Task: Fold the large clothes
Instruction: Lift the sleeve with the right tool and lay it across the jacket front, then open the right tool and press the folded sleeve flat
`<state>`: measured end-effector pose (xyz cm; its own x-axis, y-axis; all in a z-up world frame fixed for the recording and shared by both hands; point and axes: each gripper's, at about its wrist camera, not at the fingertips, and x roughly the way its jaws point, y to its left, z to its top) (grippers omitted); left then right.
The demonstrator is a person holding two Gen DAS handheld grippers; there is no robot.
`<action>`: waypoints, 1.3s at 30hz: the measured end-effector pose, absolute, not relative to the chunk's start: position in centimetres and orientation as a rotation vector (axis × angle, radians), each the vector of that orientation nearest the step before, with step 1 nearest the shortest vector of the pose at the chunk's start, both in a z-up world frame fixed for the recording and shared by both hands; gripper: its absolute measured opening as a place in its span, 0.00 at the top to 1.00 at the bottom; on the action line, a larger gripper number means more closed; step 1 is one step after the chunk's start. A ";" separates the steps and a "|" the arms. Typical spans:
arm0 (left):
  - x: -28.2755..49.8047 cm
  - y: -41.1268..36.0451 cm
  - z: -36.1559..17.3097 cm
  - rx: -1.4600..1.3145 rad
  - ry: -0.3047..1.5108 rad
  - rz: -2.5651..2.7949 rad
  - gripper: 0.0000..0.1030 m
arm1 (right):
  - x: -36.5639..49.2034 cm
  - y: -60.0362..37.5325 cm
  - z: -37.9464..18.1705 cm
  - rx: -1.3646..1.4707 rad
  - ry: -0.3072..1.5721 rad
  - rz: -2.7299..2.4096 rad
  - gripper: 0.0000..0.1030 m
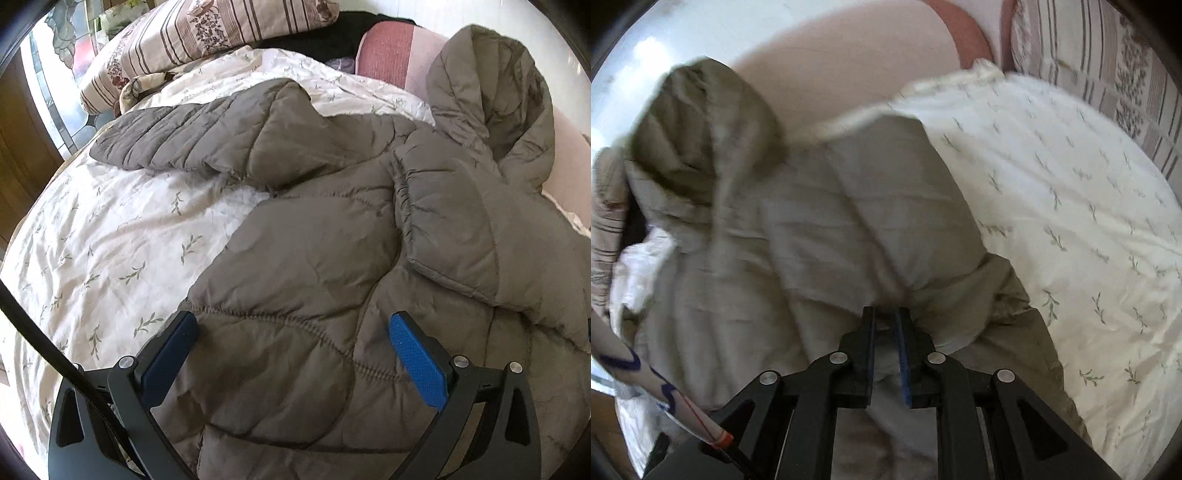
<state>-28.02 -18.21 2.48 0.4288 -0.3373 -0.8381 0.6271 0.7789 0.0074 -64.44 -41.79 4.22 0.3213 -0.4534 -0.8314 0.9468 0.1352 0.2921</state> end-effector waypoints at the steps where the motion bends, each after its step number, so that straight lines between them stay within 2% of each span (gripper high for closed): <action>1: -28.0 -18.1 2.6 0.334 0.952 -0.618 0.00 | -64.2 -41.2 4.7 0.934 0.640 -1.101 0.85; 3: -28.0 -18.1 2.7 0.323 0.952 -0.620 0.00 | -63.0 -39.5 5.4 0.914 0.626 -1.037 0.82; 6: -28.1 -18.1 2.8 0.323 0.947 -0.622 0.00 | -61.2 -36.8 5.2 0.925 0.596 -0.946 0.71; 12: -28.5 -18.1 2.8 0.339 0.938 -0.632 0.00 | -59.1 -31.5 1.7 0.914 0.636 -0.911 0.71; 17: -29.5 -18.8 2.3 0.392 0.917 -0.631 0.00 | -58.2 -31.0 -0.9 0.844 0.672 -0.920 0.69; 20: -29.9 -19.3 1.7 0.442 0.891 -0.608 0.00 | -57.8 -30.4 -1.0 0.786 0.685 -0.911 0.53; 22: -30.2 -19.5 1.5 0.458 0.873 -0.599 0.00 | -56.7 -29.8 -1.1 0.713 0.717 -0.901 0.39; 26: -30.4 -19.7 1.2 0.480 0.851 -0.586 0.00 | -55.4 -28.9 -1.0 0.607 0.776 -0.941 0.37; 39: -31.7 -19.6 2.4 0.484 0.767 -0.628 0.00 | -55.4 -29.0 -1.2 0.598 0.779 -0.943 0.35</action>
<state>-31.69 -19.64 2.38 0.5561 -0.3407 -0.7581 0.6758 0.7163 0.1738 -55.37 -29.02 -1.22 0.3606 -0.4781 -0.8009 0.8765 0.4673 0.1156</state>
